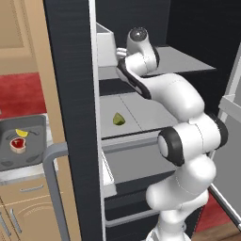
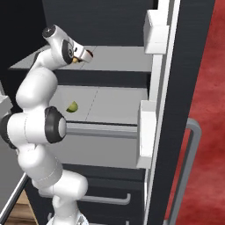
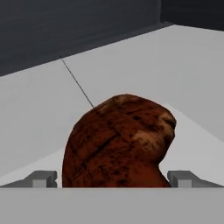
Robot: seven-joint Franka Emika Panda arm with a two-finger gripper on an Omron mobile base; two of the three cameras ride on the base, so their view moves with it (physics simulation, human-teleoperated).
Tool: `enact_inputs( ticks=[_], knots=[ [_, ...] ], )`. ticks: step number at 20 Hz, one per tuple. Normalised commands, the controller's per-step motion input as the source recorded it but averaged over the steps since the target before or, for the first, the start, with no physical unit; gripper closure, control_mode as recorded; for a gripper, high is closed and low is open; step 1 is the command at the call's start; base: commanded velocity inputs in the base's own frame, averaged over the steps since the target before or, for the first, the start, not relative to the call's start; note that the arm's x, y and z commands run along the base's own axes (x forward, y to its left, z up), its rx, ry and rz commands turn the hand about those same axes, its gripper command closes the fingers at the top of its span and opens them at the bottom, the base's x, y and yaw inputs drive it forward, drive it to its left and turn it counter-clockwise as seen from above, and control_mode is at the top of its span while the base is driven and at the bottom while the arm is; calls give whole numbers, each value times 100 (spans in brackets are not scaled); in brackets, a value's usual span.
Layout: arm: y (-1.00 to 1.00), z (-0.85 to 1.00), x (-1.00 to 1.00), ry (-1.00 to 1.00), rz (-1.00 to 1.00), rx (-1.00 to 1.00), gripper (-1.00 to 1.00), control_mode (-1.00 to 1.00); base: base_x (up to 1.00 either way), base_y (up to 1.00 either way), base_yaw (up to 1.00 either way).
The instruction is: Place one lemon wedge and one steak in each tupperware on the nearby counter, to pack two identical lunches.
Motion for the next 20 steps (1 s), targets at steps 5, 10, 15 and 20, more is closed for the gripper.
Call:
enact_inputs(
  ticks=[5,10,15,20],
  knots=[
    [0,-30,25,8,-9,0,100,-100,0,0,0],
    [0,-15,20,1,-4,0,100,-100,0,0,0],
    [-21,-18,-58,-2,-1,0,100,-100,0,0,0],
    [-72,-26,-100,-4,-1,0,100,-100,0,0,0]
  ],
)
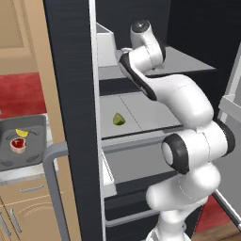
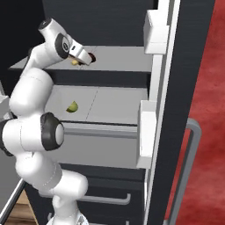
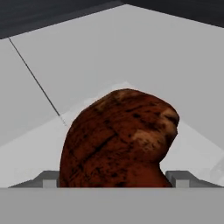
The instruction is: Place one lemon wedge and one steak in each tupperware on the nearby counter, to pack two identical lunches.
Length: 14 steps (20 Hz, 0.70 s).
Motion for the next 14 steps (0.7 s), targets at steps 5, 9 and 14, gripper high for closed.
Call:
enact_inputs(
  ticks=[5,9,14],
  knots=[
    [-64,-8,-100,-13,9,5,100,-100,0,0,0],
    [-20,0,-100,-14,42,4,100,-100,0,0,0],
    [0,0,-100,0,56,0,100,-100,0,0,0]
  ],
)
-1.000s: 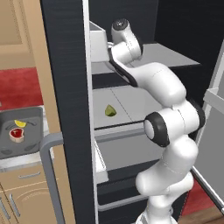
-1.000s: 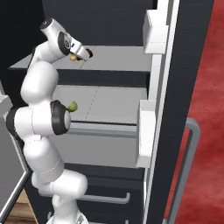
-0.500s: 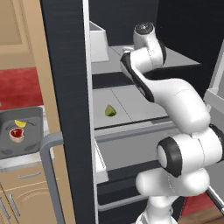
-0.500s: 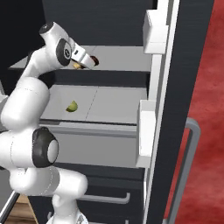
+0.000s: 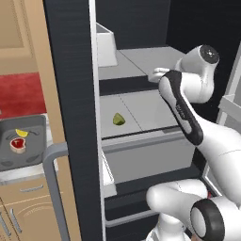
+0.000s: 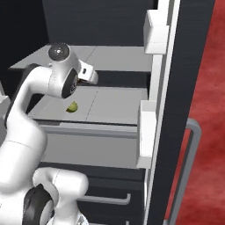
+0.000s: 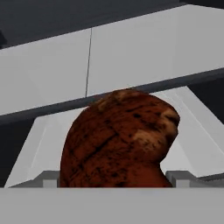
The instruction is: Place one lemon wedge and one steak in each tupperware on the nearby counter, to pack two identical lunches.
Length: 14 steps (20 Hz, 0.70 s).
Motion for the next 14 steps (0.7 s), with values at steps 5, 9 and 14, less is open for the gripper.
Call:
enact_inputs(
  ticks=[5,9,14],
  knots=[
    [22,0,-100,10,36,-6,100,-100,0,0,0],
    [44,6,-90,15,21,-17,100,-100,0,0,0],
    [20,18,-62,11,19,-17,100,-100,0,0,0]
  ],
)
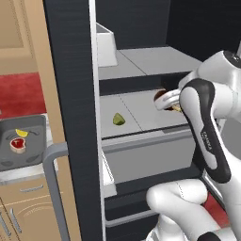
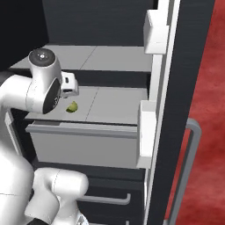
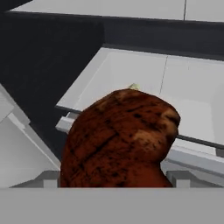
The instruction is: Place one lemon wedge and one steak in each tupperware on the nearby counter, to pack two identical lunches.
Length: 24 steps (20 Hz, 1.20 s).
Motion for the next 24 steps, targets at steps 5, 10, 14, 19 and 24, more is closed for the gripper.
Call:
enact_inputs(
  ticks=[5,10,14,19,24],
  knots=[
    [1,1,-43,8,11,-8,100,100,-40,0,5],
    [0,0,0,0,0,0,100,100,-100,-2,2],
    [0,0,0,0,0,0,100,100,-100,0,0],
    [0,0,0,0,0,0,100,100,-100,18,2],
    [0,0,0,0,0,0,100,100,-85,92,1]
  ],
)
